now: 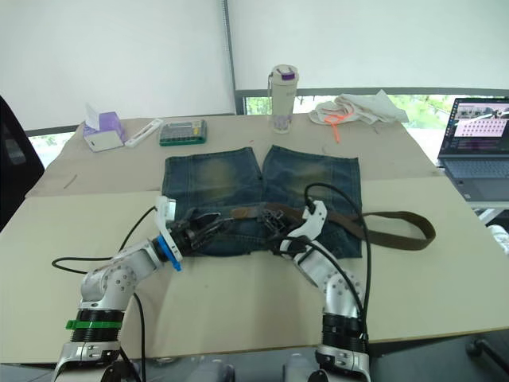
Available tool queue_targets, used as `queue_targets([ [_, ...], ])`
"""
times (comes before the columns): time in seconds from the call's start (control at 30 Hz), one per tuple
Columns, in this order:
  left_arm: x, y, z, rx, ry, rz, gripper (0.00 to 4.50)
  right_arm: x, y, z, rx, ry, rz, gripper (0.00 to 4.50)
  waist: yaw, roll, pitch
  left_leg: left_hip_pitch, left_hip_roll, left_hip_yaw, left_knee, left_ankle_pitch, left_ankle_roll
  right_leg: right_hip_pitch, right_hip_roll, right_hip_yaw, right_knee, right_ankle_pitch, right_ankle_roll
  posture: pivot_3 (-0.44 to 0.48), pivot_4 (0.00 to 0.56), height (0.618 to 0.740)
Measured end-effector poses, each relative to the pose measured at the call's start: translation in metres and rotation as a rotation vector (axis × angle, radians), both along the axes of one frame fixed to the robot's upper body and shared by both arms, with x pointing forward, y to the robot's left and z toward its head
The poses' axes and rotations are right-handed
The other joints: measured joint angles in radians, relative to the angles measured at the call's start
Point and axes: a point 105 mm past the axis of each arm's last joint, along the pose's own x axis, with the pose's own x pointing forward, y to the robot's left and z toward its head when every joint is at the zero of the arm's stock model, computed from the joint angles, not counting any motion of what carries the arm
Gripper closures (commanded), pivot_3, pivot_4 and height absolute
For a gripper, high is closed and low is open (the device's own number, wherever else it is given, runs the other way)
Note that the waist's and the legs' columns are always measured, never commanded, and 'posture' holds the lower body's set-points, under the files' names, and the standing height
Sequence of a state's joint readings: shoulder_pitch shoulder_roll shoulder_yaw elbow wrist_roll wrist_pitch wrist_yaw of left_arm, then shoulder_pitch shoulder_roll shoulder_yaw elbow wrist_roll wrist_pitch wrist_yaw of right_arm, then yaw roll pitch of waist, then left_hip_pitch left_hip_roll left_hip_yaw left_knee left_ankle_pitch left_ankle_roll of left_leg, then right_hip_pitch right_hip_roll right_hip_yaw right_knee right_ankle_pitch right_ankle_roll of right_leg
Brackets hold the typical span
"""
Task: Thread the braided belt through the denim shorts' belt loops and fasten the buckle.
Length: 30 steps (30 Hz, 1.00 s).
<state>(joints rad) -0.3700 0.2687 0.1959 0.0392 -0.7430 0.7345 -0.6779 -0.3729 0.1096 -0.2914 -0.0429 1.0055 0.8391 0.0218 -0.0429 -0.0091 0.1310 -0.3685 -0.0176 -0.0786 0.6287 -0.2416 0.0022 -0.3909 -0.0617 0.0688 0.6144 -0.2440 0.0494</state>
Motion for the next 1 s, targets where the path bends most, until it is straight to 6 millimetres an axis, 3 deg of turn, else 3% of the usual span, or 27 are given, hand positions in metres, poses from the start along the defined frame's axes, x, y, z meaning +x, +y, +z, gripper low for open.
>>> queue_targets([
  [0.13,0.008,-0.008,0.007,-0.092,0.048,0.02,0.03,-0.002,0.004,0.005,0.018,-0.046,0.038,4.5,-0.001,0.0,0.0,0.0,0.0,0.0,0.0,0.0,0.0,0.0,0.001,0.0,0.0,0.0,0.0,0.0,0.15,0.74],
  [0.37,0.01,-0.023,0.002,-0.143,0.111,0.008,0.03,-0.003,0.008,0.007,0.012,-0.079,0.067,4.5,-0.002,0.0,0.0,0.0,-0.001,0.0,0.0,0.0,0.0,0.0,0.001,0.0,0.0,0.0,0.0,0.0,0.15,0.74],
  [0.47,0.009,-0.03,0.002,-0.165,0.12,-0.006,0.79,-0.003,0.01,0.008,0.008,-0.089,0.071,4.5,-0.003,0.0,0.0,0.0,0.0,0.0,0.0,0.0,0.0,0.0,0.001,0.0,0.0,0.0,0.0,0.0,0.15,0.74],
  [0.8,0.009,-0.028,0.003,-0.176,0.123,0.0,4.27,-0.003,0.008,0.007,-0.04,-0.122,0.062,4.5,-0.002,0.0,0.0,0.0,-0.001,0.0,0.0,0.0,0.0,0.0,0.001,0.0,0.0,0.0,0.0,0.0,0.15,0.74],
  [0.83,0.01,-0.028,0.002,-0.178,0.129,0.005,4.49,-0.003,0.008,0.007,-0.057,-0.13,0.059,4.14,-0.002,0.0,0.0,0.0,-0.001,0.0,0.0,0.0,0.0,0.0,0.001,0.0,0.0,0.0,0.0,0.0,0.15,0.74],
  [1.0,0.011,-0.03,-0.002,-0.178,0.15,0.018,4.5,-0.01,0.003,0.006,-0.114,-0.171,0.066,2.51,-0.001,0.0,0.0,0.0,-0.001,0.0,0.0,0.0,0.0,0.0,0.001,0.0,0.0,0.0,0.0,0.0,0.15,0.74],
])
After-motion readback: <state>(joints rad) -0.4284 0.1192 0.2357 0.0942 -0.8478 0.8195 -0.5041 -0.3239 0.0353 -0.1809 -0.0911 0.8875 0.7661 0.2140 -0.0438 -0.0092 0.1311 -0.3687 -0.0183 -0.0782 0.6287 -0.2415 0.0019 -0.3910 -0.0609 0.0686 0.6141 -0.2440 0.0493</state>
